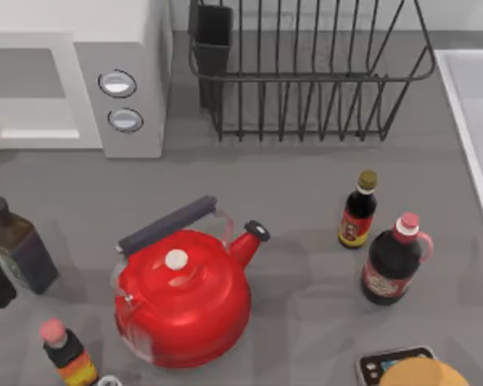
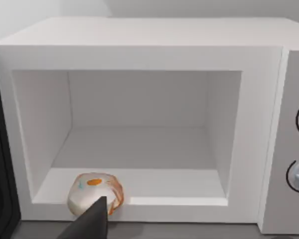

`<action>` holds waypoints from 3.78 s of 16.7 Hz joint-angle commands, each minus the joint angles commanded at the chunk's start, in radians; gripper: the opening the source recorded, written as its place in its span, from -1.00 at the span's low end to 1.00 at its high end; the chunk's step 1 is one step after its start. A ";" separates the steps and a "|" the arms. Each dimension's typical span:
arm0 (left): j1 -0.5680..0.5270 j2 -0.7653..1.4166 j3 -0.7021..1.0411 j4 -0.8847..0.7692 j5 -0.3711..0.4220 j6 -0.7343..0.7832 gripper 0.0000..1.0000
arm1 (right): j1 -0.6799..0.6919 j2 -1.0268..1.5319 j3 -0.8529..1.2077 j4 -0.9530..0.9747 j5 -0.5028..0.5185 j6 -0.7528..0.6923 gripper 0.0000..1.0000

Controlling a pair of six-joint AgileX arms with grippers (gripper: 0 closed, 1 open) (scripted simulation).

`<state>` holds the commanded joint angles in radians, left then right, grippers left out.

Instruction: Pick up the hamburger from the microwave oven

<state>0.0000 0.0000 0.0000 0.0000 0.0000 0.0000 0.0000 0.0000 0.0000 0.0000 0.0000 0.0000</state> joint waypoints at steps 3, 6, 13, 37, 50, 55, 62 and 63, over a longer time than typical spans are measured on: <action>0.000 0.000 0.000 0.000 0.000 0.000 1.00 | 0.000 0.000 0.000 0.000 0.000 0.000 1.00; 0.000 0.000 0.000 0.000 0.000 0.000 1.00 | 0.000 0.000 0.000 0.000 0.000 0.000 1.00; 0.000 0.000 0.000 0.000 0.000 0.000 1.00 | 0.000 0.000 0.000 0.000 0.000 0.000 1.00; 0.086 0.780 0.266 0.396 0.094 0.037 1.00 | 0.000 0.000 0.000 0.000 0.000 0.000 1.00; 0.227 2.054 0.701 1.044 0.248 0.098 1.00 | 0.000 0.000 0.000 0.000 0.000 0.000 1.00; 0.260 2.358 0.805 1.198 0.285 0.112 1.00 | 0.000 0.000 0.000 0.000 0.000 0.000 1.00; 0.269 2.438 0.832 1.238 0.295 0.116 1.00 | 0.000 0.000 0.000 0.000 0.000 0.000 1.00; 0.273 2.310 0.760 1.276 0.308 0.116 1.00 | 0.000 0.000 0.000 0.000 0.000 0.000 1.00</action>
<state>0.2729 2.3100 0.7604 1.2759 0.3083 0.1164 0.0000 0.0000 0.0000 0.0000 0.0000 0.0000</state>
